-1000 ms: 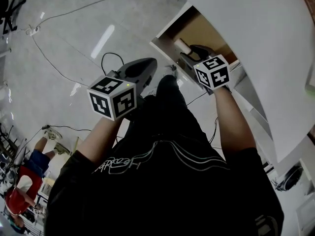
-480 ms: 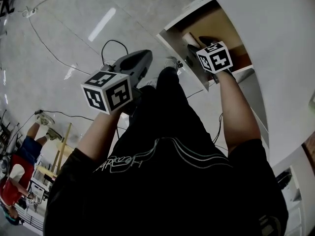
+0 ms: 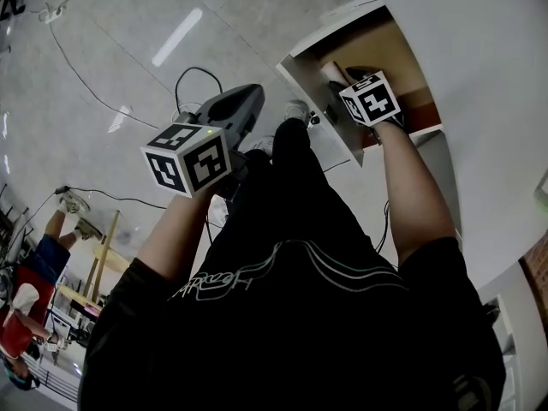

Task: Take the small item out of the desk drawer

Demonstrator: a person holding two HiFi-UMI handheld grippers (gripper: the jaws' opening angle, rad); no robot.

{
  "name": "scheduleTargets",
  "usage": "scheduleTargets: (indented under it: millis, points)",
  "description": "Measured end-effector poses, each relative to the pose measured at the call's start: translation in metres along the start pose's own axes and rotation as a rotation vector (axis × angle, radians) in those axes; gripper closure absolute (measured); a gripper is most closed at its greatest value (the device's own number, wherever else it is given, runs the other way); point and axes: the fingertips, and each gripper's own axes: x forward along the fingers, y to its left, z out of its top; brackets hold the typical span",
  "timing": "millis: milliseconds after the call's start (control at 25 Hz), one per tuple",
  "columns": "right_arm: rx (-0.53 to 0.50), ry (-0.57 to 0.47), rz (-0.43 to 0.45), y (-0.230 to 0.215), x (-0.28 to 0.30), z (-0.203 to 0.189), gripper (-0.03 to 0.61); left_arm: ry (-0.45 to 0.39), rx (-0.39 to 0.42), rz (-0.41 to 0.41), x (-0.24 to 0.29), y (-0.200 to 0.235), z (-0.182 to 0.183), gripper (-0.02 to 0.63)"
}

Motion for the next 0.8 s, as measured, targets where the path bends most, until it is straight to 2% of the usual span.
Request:
scheduleTargets:
  millis: [200, 400, 600, 800]
  points:
    - [-0.020, 0.028, 0.014, 0.001, 0.014, -0.006, 0.437, 0.010, -0.001, 0.002, 0.013, 0.008, -0.009, 0.591]
    - [0.025, 0.029, 0.038, 0.000, 0.016, -0.006, 0.437, 0.008, -0.014, -0.002, 0.018, 0.012, -0.007, 0.591]
    - [0.039, 0.031, 0.058, -0.001, 0.019, -0.008, 0.439, 0.032, 0.015, -0.016, 0.022, 0.012, -0.012, 0.591]
    - [0.063, 0.024, 0.038, 0.000, 0.020, -0.011, 0.442, 0.050, 0.021, -0.027, 0.021, 0.010, -0.023, 0.591]
